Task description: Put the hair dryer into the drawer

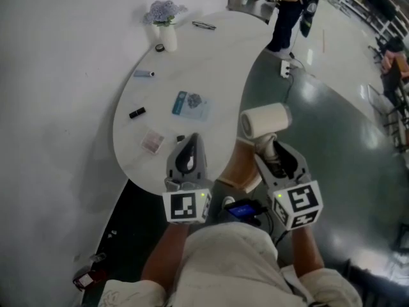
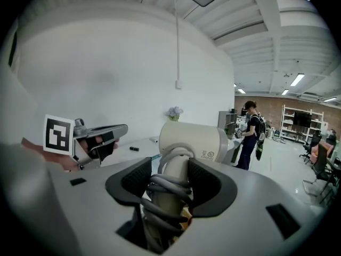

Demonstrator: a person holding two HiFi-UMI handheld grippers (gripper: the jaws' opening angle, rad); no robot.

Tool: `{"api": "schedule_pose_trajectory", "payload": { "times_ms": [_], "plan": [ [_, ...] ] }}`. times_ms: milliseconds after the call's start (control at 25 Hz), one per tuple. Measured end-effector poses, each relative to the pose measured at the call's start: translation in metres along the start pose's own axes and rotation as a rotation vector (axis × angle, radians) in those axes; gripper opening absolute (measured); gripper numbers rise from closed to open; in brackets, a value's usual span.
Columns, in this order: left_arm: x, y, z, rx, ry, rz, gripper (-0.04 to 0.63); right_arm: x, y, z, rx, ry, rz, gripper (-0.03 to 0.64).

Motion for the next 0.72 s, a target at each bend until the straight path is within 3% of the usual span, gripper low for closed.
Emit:
{"api": "schedule_pose_trajectory", "payload": {
  "times_ms": [720],
  "plan": [
    [-0.006,-0.017,-0.027,-0.011,-0.049,0.054,0.002,-0.041,-0.104,-0.009,0.068,0.089,0.302,0.227]
  ]
}}
Point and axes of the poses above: the fingertips, and each gripper's own axes: x backward along the fingers, z to its left, y out of its top, the point moved 1 cm from there along x, backward along the fingers, and after that the axes turned 9 degrees about z, right-handed, at the moved point
